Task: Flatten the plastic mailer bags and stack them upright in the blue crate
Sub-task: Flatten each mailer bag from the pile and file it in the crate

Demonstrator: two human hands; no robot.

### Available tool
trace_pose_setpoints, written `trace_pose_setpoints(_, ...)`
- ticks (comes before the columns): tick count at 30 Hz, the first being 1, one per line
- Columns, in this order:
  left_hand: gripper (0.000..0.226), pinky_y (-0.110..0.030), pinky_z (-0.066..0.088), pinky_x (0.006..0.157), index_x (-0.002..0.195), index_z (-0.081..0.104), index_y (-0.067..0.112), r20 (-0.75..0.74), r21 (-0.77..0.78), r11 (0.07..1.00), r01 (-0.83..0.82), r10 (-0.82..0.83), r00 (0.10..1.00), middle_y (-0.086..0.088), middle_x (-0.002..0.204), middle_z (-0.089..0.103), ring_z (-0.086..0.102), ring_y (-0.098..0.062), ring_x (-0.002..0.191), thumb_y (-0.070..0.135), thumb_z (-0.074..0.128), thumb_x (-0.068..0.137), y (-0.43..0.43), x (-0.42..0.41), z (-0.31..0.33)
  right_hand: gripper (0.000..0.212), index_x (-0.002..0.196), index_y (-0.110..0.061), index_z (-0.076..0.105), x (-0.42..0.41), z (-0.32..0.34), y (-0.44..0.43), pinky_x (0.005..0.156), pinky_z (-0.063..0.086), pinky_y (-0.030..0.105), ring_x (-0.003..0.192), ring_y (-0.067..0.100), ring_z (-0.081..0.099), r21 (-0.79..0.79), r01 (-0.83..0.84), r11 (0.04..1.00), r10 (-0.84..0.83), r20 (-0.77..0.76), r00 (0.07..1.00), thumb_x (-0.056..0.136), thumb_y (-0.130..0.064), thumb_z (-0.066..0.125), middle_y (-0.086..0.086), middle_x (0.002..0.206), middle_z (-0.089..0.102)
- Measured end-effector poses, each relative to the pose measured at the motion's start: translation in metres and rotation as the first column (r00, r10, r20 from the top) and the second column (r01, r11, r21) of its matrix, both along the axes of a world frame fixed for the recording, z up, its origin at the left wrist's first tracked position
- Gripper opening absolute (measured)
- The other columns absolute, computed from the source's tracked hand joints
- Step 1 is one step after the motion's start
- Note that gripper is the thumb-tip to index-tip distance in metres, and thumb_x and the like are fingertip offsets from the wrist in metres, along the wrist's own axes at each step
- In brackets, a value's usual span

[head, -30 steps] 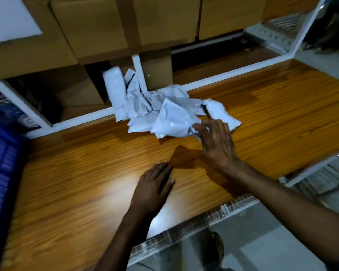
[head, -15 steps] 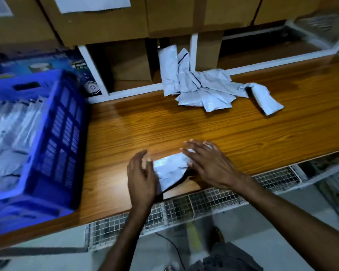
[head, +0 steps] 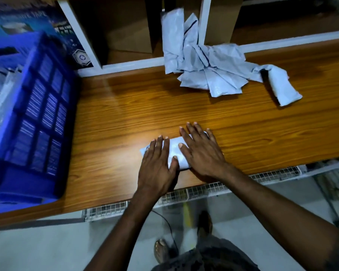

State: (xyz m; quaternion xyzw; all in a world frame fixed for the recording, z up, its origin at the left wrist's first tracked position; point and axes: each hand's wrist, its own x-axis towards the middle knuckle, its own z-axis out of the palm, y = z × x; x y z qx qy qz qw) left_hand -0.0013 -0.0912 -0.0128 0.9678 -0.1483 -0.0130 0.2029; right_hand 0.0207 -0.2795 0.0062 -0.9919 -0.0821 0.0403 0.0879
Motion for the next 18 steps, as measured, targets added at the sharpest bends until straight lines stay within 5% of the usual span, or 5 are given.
trace_pose_setpoints(13, 0.07, -0.038, 0.013, 0.128, 0.162, 0.026, 0.012, 0.067, 0.044, 0.999, -0.018, 0.015, 0.998, -0.009, 0.17, 0.019, 0.014, -0.024, 0.158, 0.052, 0.03, 0.105, 0.003, -0.008, -0.009, 0.066, 0.163, -0.024, 0.004, 0.001, -0.012, -0.006, 0.126, 0.005, 0.045, 0.157, 0.019, -0.003, -0.012, -0.051, 0.999, 0.051, 0.027, 0.998, 0.107, -0.058, 0.01, 0.003, 0.171, 0.001)
trace_pose_setpoints(18, 0.075, -0.035, 0.005, 0.129, 0.165, 0.013, 0.015, -0.014, 0.0, 0.997, 0.072, -0.072, 0.997, -0.003, 0.172, 0.002, -0.003, -0.016, 0.159, 0.059, 0.027, 0.105, 0.017, -0.007, -0.003, 0.071, 0.161, -0.027, -0.014, 0.001, -0.001, -0.013, 0.125, -0.006, 0.051, 0.152, 0.017, -0.027, 0.031, -0.125, 0.992, 0.126, -0.03, 0.992, 0.104, -0.063, 0.009, 0.0, 0.166, -0.025)
